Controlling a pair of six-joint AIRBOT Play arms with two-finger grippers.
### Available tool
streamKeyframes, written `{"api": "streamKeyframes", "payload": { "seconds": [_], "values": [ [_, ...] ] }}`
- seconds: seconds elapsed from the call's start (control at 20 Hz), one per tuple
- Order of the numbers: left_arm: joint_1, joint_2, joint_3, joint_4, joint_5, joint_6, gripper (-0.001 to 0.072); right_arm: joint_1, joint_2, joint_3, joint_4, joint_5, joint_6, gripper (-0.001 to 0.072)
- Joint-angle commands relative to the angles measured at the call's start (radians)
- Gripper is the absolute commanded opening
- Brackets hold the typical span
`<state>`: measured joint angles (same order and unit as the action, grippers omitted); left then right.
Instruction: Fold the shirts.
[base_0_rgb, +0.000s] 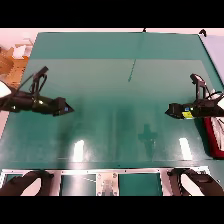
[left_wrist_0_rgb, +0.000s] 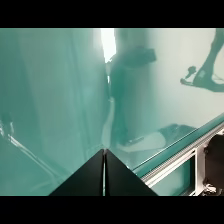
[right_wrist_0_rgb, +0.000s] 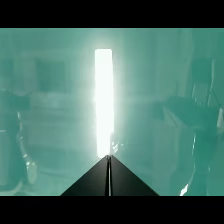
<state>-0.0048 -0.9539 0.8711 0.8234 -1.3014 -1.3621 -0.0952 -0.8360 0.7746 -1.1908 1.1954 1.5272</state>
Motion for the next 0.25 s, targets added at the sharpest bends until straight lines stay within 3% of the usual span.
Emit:
{"api": "streamKeyframes", "payload": {
  "seconds": [0.0, 0.2],
  "values": [
    [-0.011, 0.040, -0.066, 0.000, 0.011, -0.001, 0.0022, 0.025, 0.035, -0.047, 0.017, 0.002, 0.001, 0.0012],
    [-0.011, 0.040, -0.066, -0.002, 0.001, -0.026, 0.0022, 0.025, 0.035, -0.047, 0.017, 0.002, 0.001, 0.0012]
  ]
}}
